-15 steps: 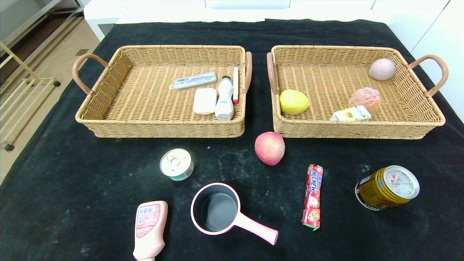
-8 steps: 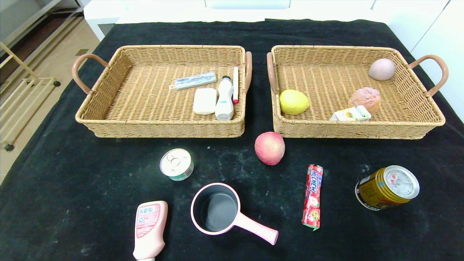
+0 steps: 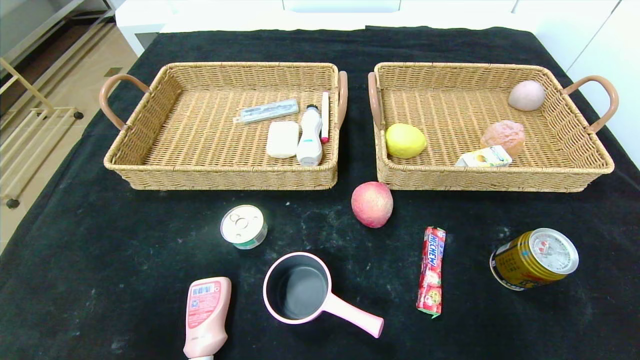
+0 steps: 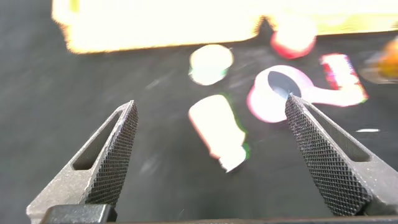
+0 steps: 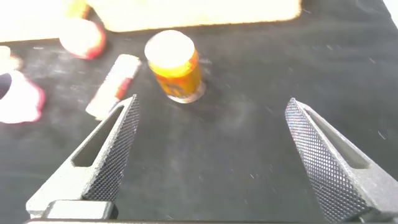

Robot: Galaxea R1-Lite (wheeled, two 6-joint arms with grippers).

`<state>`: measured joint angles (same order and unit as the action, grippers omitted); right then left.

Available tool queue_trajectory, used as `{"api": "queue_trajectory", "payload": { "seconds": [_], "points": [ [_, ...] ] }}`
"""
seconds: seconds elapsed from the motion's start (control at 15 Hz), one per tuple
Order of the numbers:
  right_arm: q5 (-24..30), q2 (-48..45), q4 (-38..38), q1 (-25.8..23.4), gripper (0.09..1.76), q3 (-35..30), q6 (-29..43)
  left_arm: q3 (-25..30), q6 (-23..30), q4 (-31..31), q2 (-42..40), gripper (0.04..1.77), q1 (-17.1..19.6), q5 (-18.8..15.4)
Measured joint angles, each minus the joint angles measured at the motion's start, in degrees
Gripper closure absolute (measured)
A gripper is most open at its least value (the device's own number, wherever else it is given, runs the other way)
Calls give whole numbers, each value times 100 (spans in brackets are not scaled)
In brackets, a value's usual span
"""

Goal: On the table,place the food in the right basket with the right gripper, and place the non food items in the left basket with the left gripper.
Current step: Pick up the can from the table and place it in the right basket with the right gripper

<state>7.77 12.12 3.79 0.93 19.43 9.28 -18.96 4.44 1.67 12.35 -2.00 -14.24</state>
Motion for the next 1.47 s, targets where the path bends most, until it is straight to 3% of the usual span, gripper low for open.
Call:
{"api": "queue_trajectory", "payload": {
  "seconds": [0.2, 0.4, 0.6, 0.8, 0.93, 1.07, 1.47],
  "points": [
    [728, 695, 17, 74, 14, 669, -5, -728, -63, 1, 970, 9, -233, -596],
    [1335, 1412, 15, 96, 14, 1198, -13, -1342, -356, -38, 1920, 9, -500, -970],
    [1596, 2096, 9, 141, 14, 1557, -258, -1883, -485, -62, 2903, 9, -1382, -1034],
    [1563, 2658, -11, 533, 14, 1769, -361, -2304, -514, -46, 3751, 9, -2311, -1031],
    [1226, 2972, -24, 1003, 14, 1810, -374, -2547, -532, -16, 4236, 9, -2690, -1023],
    [944, 3294, -208, 1332, 14, 1835, -451, -2740, -549, 1, 4575, 9, -2832, -1014],
    [653, 3925, -489, 1659, 14, 1976, -512, -2784, -518, 48, 4973, 9, -2854, -996]
  ]
}}
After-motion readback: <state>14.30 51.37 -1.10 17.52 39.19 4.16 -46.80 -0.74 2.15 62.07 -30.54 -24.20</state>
